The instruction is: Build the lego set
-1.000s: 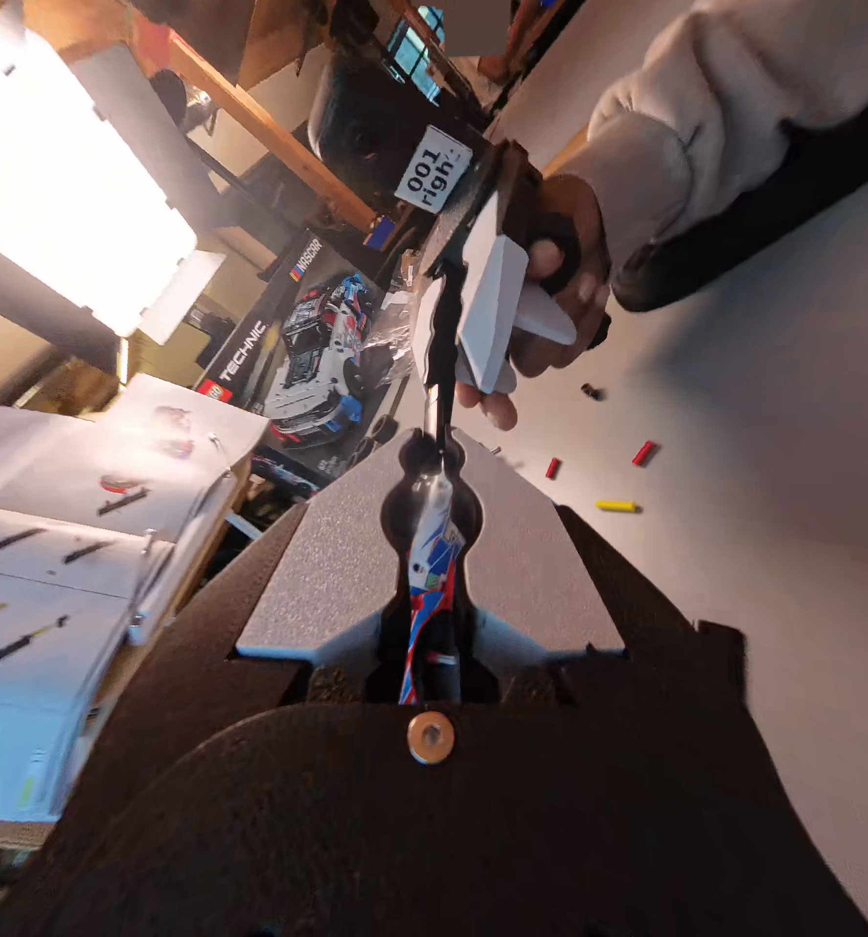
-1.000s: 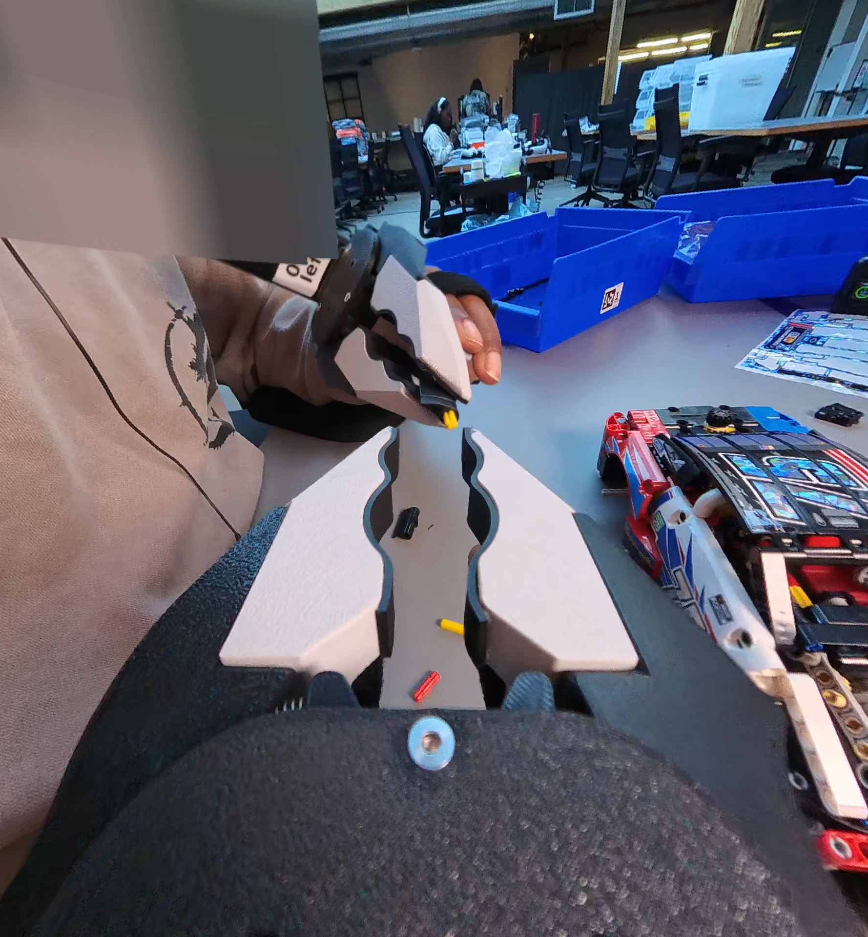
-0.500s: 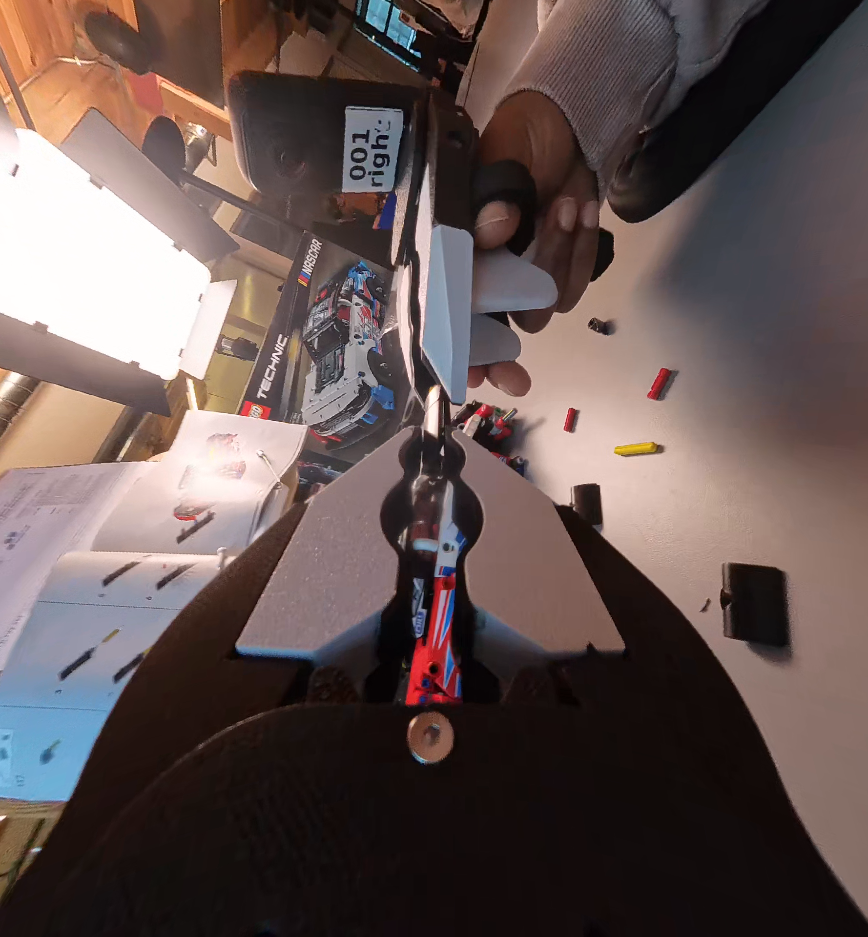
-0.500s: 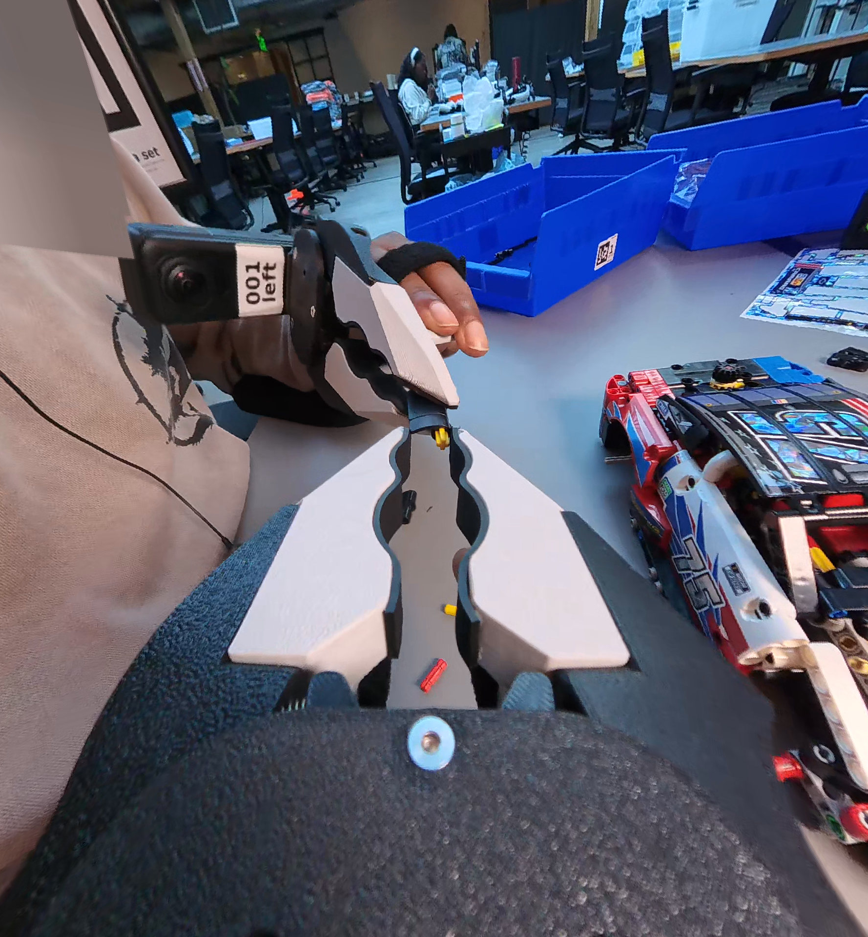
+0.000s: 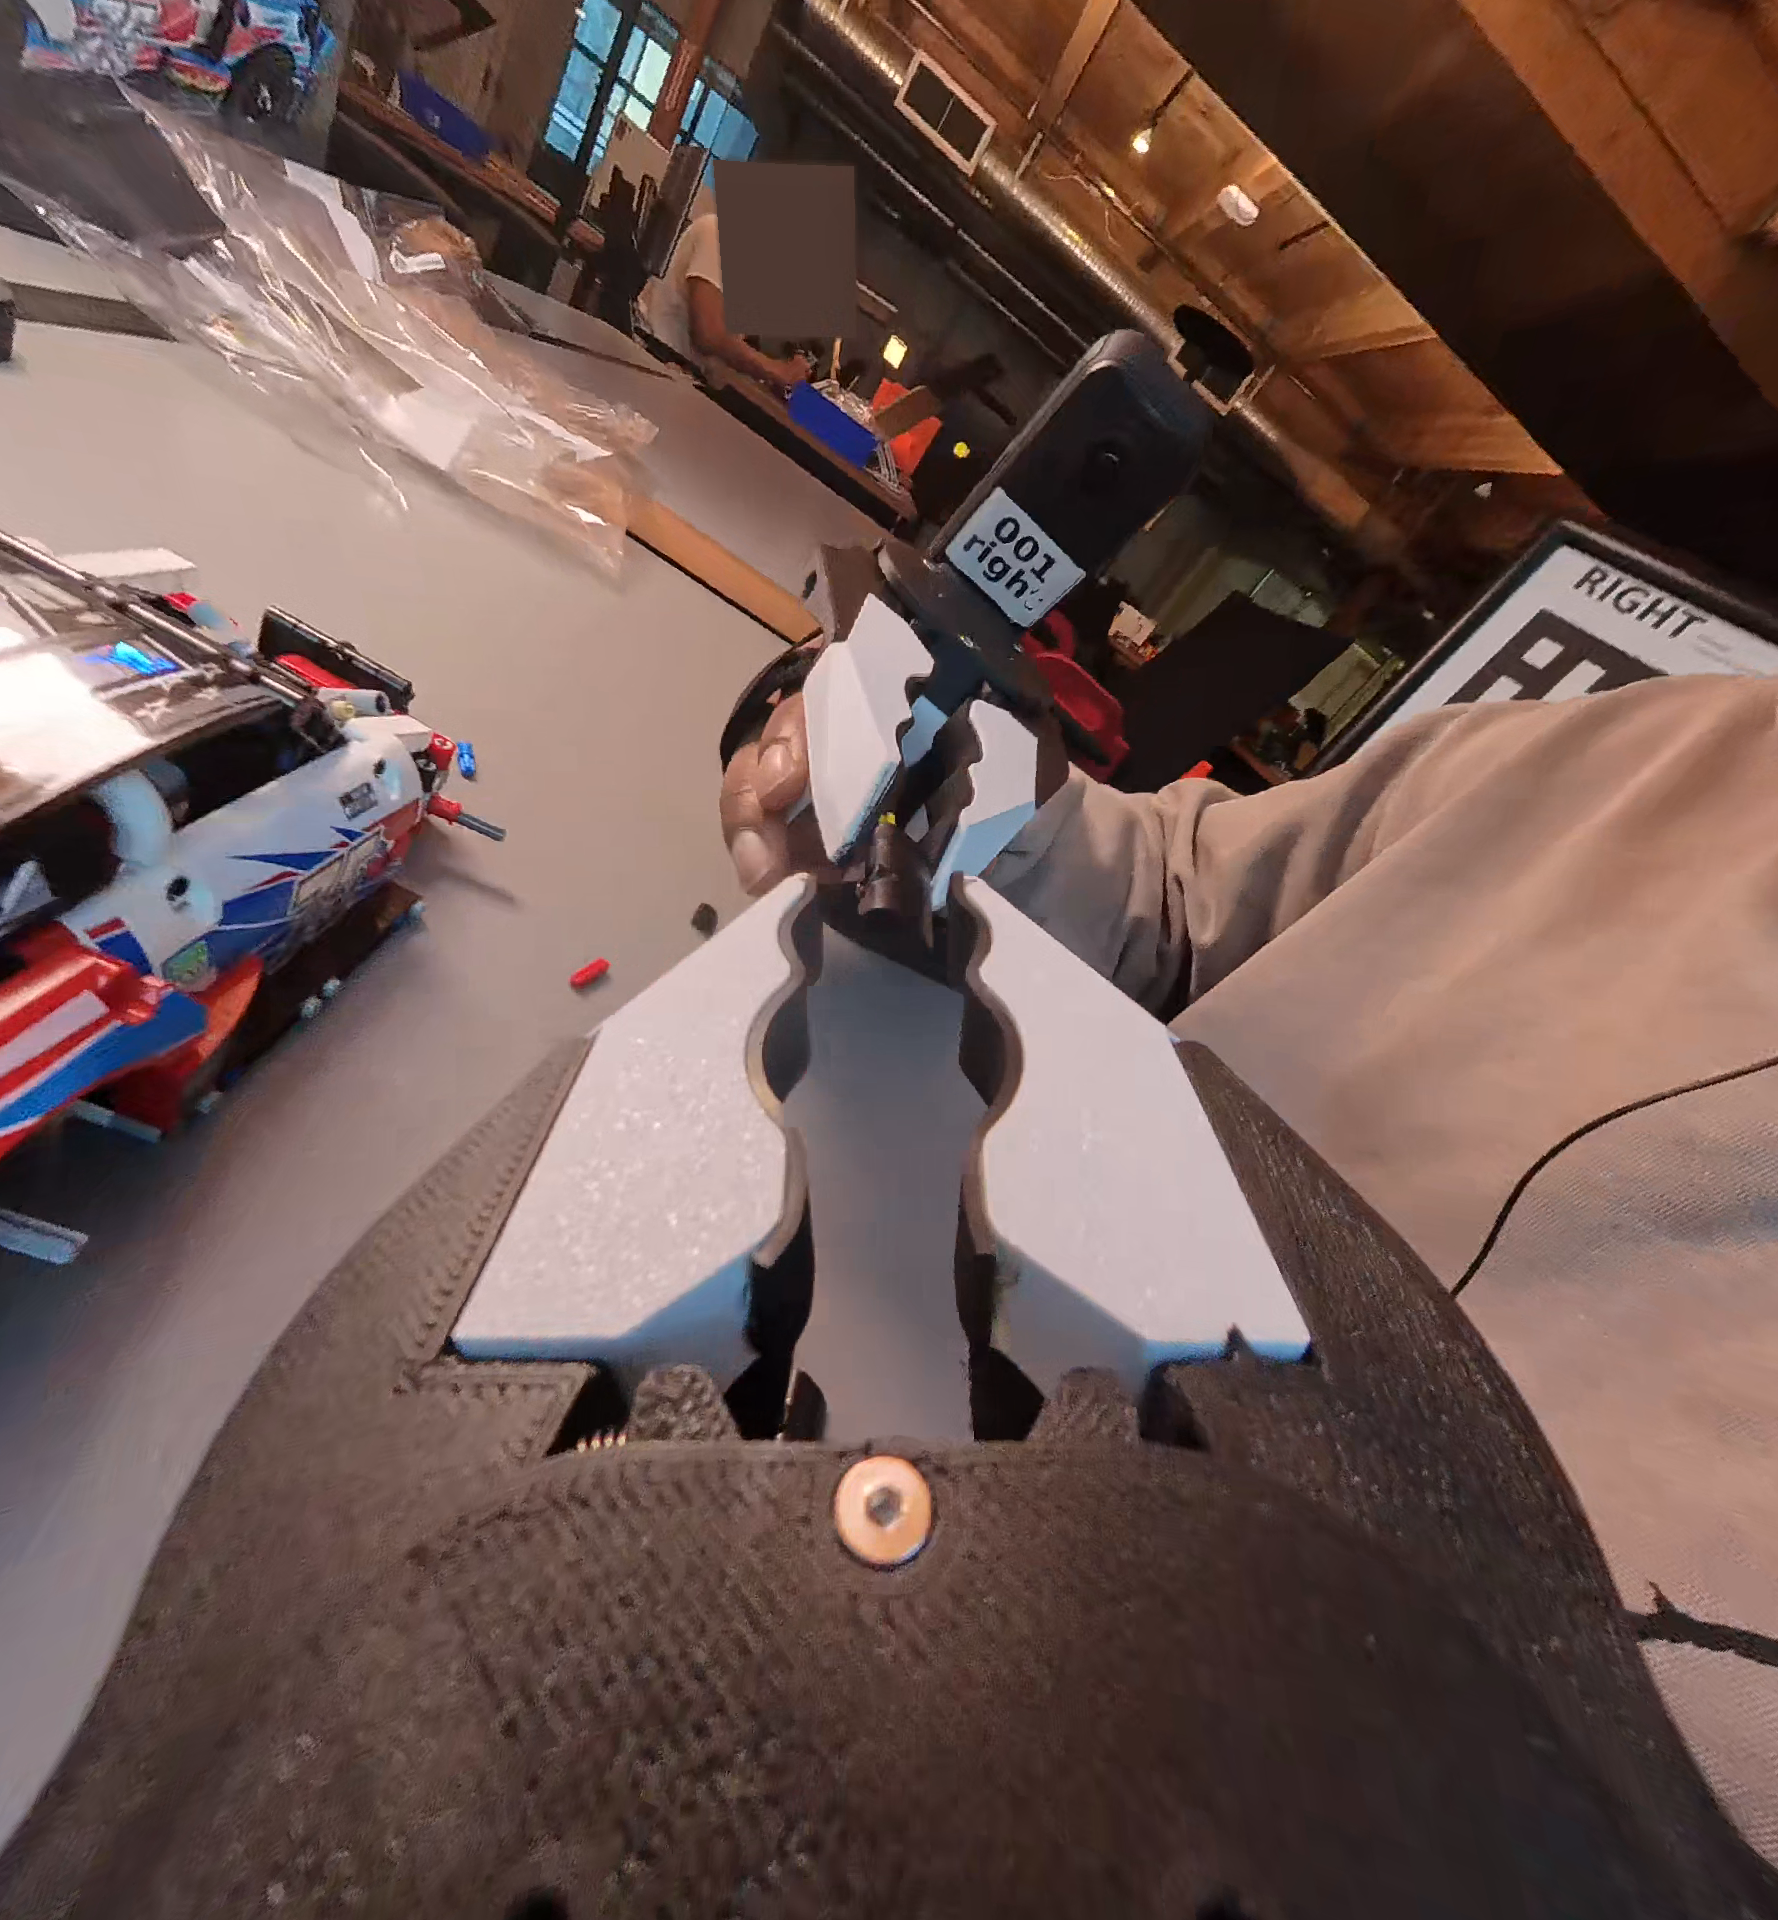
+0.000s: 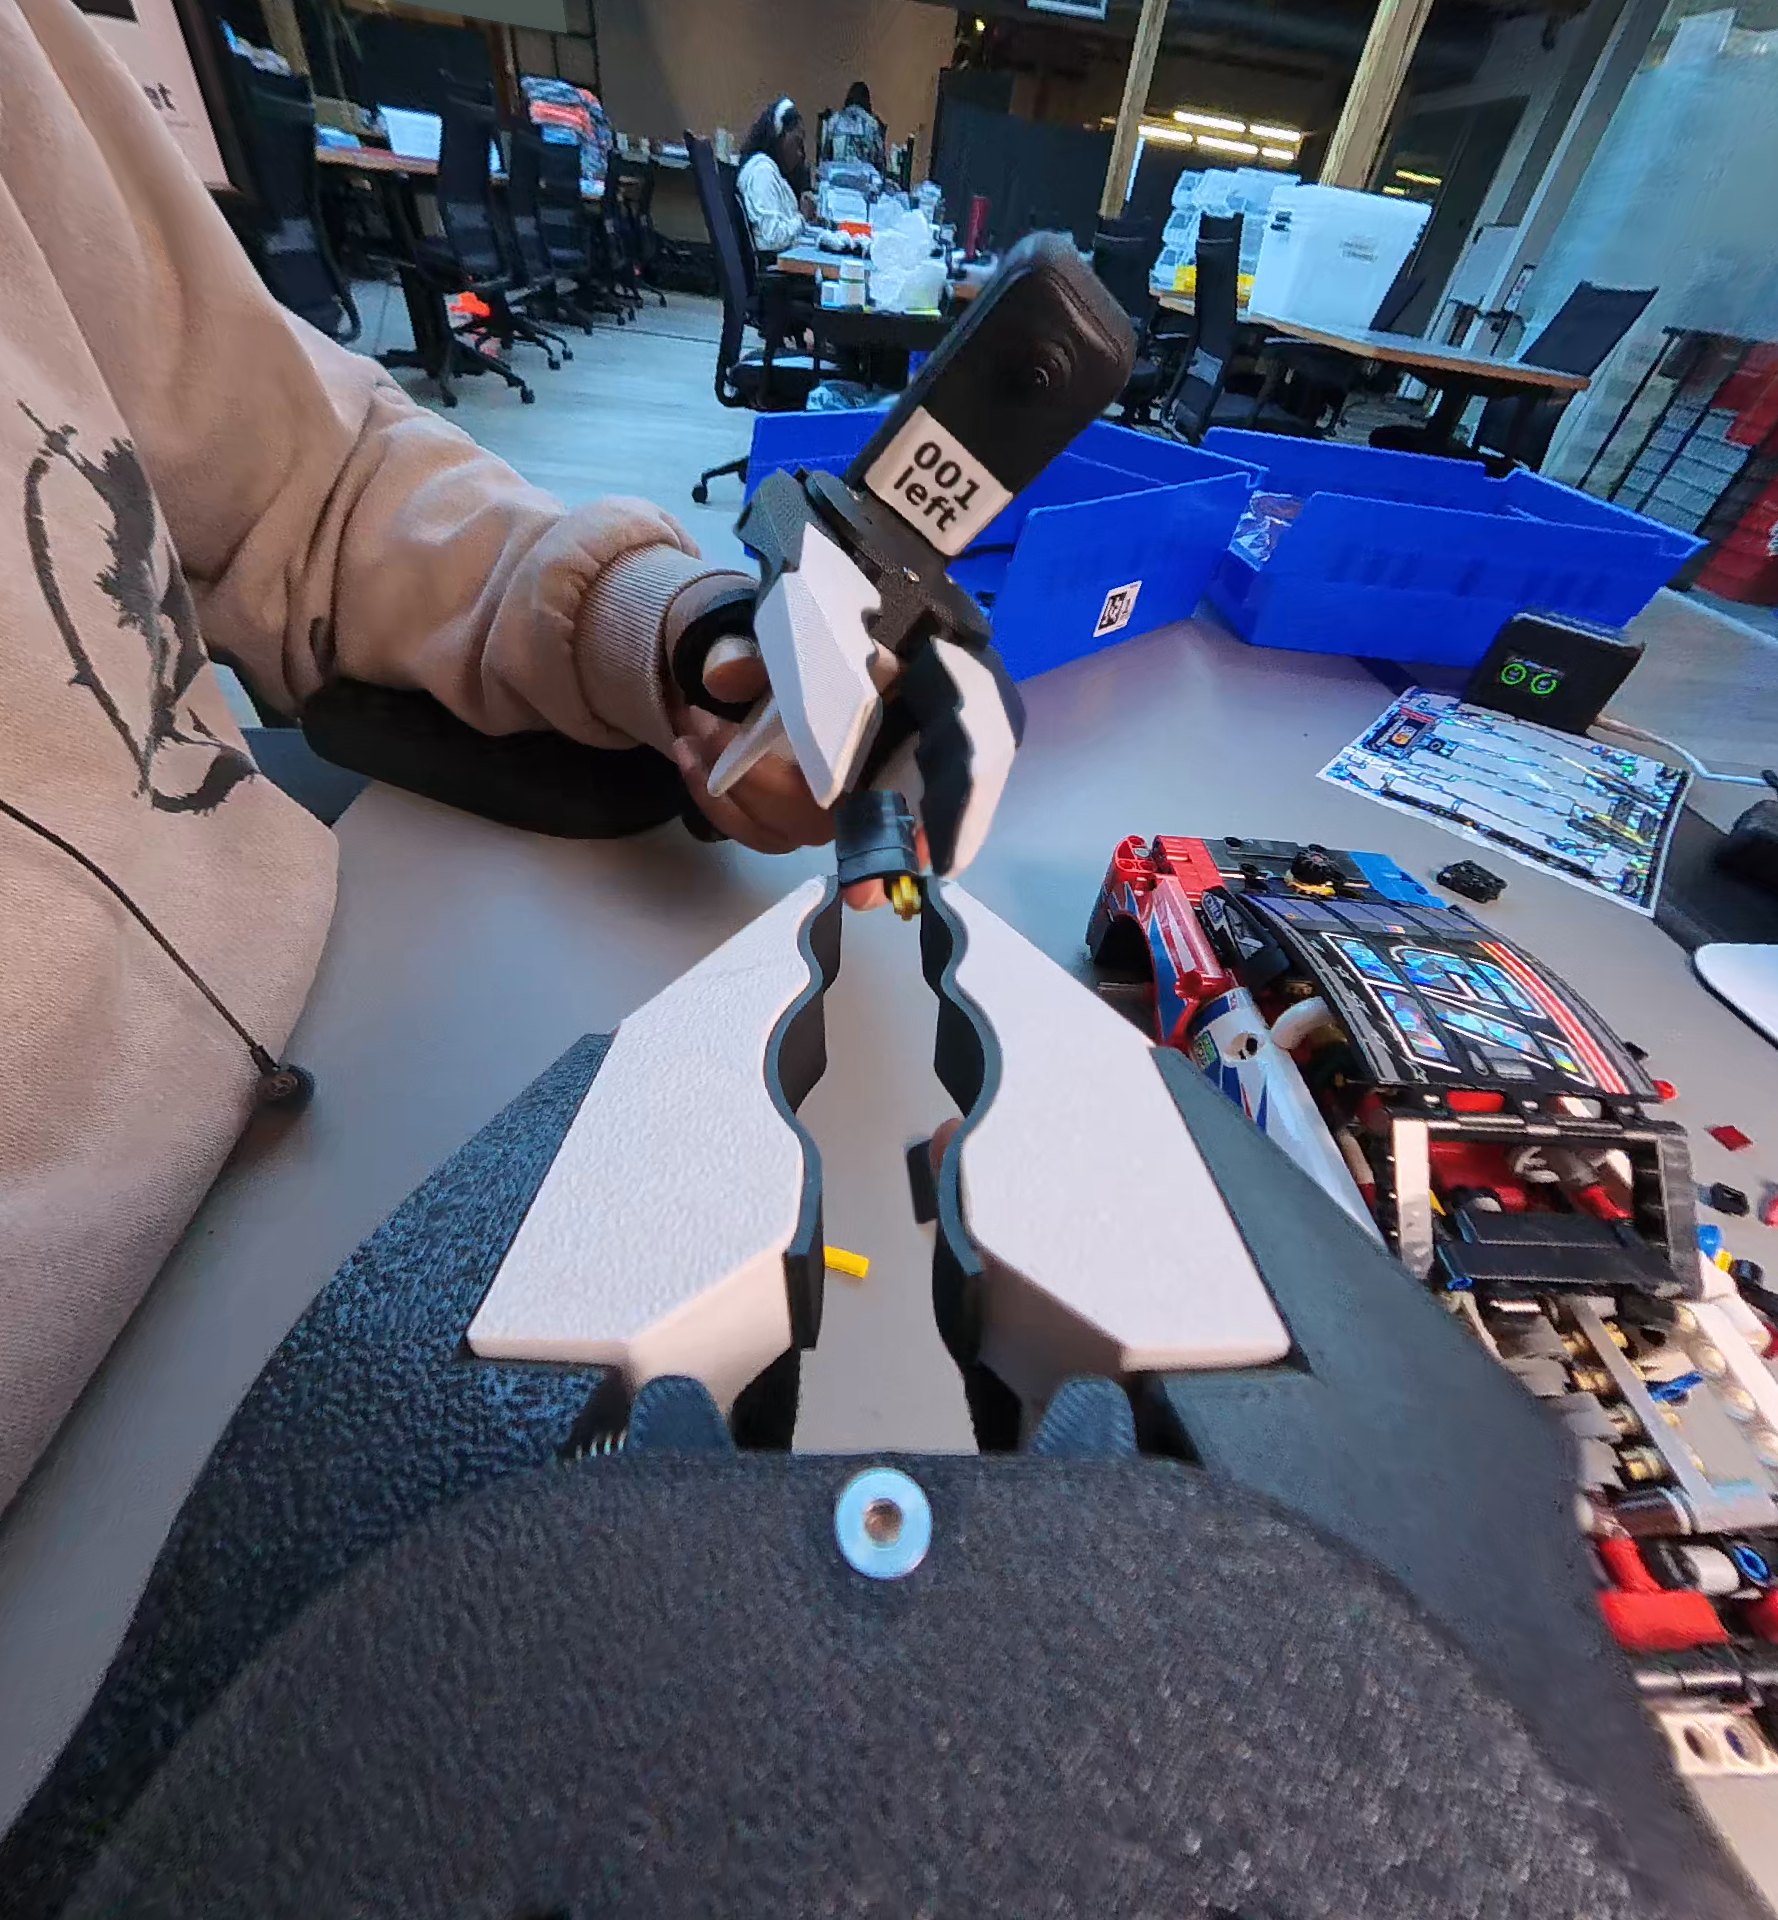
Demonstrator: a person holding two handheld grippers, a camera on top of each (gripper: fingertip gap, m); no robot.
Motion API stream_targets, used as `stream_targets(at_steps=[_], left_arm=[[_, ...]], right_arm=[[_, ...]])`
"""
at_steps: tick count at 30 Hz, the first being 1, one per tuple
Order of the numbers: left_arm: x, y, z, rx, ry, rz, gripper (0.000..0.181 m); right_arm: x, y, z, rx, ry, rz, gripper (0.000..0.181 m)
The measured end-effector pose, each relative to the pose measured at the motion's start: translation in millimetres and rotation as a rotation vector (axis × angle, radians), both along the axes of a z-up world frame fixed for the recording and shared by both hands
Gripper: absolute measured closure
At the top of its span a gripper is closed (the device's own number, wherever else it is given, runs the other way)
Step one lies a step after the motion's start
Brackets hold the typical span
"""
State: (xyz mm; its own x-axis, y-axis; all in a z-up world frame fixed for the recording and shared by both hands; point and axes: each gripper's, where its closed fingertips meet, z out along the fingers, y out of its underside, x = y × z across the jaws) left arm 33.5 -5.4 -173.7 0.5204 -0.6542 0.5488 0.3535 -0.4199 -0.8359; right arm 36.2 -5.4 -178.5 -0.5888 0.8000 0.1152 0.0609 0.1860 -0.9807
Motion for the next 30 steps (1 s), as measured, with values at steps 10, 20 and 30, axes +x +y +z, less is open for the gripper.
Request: stream_targets(at_steps=[10,20,30], left_arm=[[0,2,-8,-0.051,-0.001,-0.010,0.172],[-2,-1,-24,-0.073,0.135,-0.029,0.173],[-7,-2,-54,-0.083,0.431,-0.012,0.172]], right_arm=[[-1,-1,-6,0.013,-0.020,-0.006,0.168],[-3,-3,-23,0.035,-0.107,0.002,0.169],[-6,-2,-58,0.128,-0.267,-0.031,0.170]])
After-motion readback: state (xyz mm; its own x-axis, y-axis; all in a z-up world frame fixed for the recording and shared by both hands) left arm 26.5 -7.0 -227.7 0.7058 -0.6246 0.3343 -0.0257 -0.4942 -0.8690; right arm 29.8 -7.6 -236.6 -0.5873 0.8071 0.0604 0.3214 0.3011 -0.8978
